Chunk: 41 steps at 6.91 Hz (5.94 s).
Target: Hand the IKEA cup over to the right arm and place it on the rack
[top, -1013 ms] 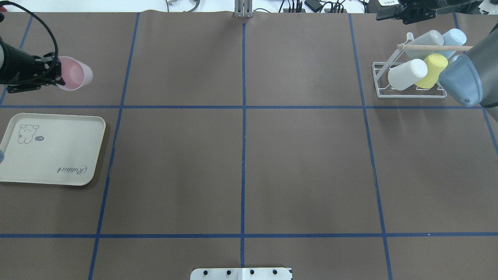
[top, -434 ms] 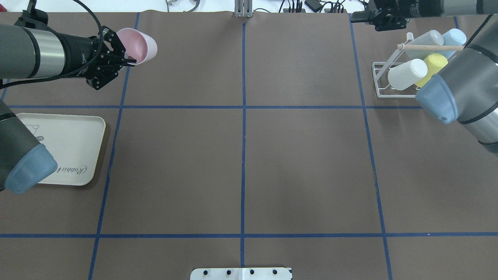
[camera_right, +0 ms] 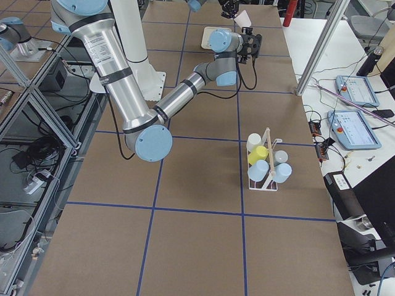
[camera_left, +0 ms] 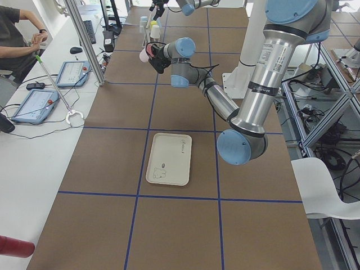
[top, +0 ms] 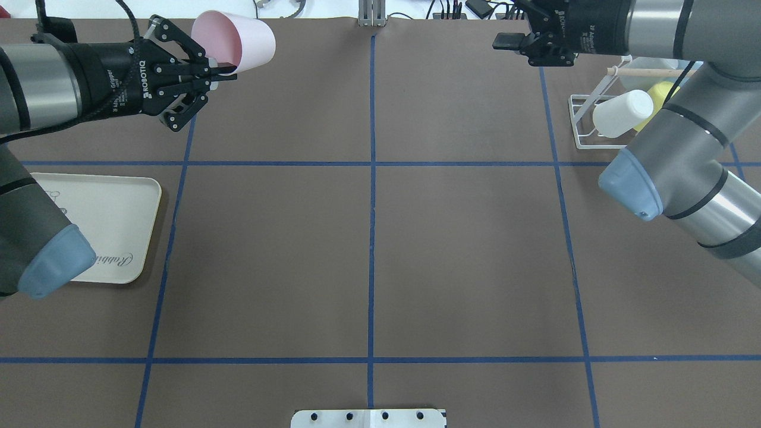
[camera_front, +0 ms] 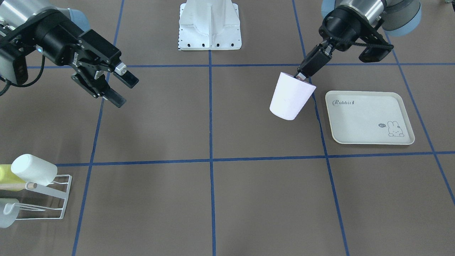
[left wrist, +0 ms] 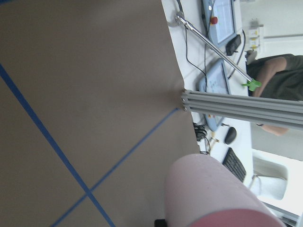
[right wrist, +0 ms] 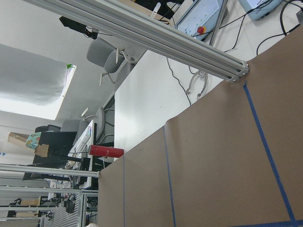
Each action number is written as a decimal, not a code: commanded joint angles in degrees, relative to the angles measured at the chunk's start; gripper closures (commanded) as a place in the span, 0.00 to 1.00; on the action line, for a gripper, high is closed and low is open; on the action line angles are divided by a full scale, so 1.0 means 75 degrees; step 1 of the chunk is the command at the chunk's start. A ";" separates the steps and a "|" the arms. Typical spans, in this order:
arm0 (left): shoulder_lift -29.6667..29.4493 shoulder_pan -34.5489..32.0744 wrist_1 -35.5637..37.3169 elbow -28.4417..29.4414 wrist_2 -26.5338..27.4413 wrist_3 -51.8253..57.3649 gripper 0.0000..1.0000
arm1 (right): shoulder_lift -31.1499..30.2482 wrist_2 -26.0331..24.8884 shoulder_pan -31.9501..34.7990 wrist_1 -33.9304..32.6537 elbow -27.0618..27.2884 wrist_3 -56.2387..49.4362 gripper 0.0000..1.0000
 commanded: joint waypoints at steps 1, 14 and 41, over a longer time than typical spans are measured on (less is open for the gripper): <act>0.0018 0.0538 -0.2260 0.0337 0.0678 -0.0881 1.00 | 0.0409 -0.0475 -0.0512 0.0050 0.0022 0.0579 0.00; -0.1189 0.3049 -0.6501 0.2460 0.3942 -0.0788 1.00 | 0.0576 -0.2469 -0.2260 0.1257 -0.0001 0.1169 0.00; -0.1564 0.3413 -0.6313 0.2519 0.4456 -0.0753 0.97 | 0.0822 -0.3372 -0.2917 0.1269 -0.0060 0.1145 1.00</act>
